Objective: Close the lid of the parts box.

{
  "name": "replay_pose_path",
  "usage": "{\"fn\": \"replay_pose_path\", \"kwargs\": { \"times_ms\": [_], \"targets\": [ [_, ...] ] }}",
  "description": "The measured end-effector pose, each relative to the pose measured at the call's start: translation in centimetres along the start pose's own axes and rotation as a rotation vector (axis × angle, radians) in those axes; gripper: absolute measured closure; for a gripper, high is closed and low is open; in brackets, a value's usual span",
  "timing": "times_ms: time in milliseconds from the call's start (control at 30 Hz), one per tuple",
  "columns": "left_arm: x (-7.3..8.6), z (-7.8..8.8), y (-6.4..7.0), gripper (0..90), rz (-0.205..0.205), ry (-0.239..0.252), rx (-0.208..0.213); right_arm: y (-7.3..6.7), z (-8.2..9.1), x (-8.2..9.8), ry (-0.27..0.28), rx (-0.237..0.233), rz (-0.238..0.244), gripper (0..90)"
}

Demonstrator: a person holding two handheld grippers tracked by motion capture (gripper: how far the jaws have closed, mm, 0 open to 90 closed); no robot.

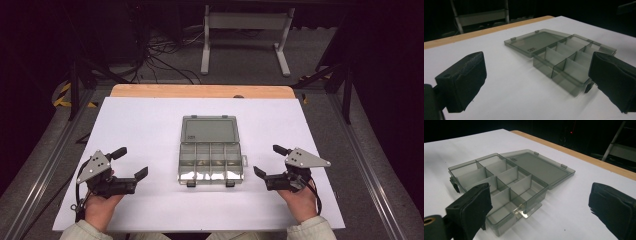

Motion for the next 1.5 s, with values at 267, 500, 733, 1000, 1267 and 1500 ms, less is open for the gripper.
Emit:
{"fn": "replay_pose_path", "kwargs": {
  "times_ms": [267, 500, 733, 1000, 1267, 1500],
  "targets": [
    [-1.8, -2.5, 0.4, 5.7, -0.011, 0.000, 0.031, 0.5, -1.4, -1.5, -0.022, -0.040, -0.002, 11.0],
    [-2.7, -5.2, 0.5, 5.6, -0.012, -0.030, 0.070, 1.2, -2.4, -2.2, -0.024, -0.029, -0.018, 11.6],
    [-3.0, -6.7, -0.1, 5.7, 0.009, -0.052, 0.072, 2.2, -3.1, -2.4, -0.039, -0.024, -0.033, 13.3],
    [-3.7, -8.8, -0.3, 5.8, 0.004, -0.063, 0.074, 3.2, -4.0, -3.2, -0.057, -0.016, -0.041, 13.9],
    [-4.0, -10.2, -0.4, 5.8, 0.012, -0.080, 0.082, 4.1, -5.4, -3.4, -0.095, -0.023, -0.042, 15.4],
    [-4.2, -11.7, -0.1, 6.1, -0.012, -0.114, 0.088, 4.8, -6.5, -3.7, -0.118, -0.025, -0.049, 15.4]
  ]
}}
Point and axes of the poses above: each handheld gripper's, and its own axes: z roughly backward along the jaws, x roughly out of its underside, y roughly to its right, the point moved 3 cm from there along -z, roughly forward along the jaws, and after that the axes turned 10 degrees about -x, right-handed, at the moved point
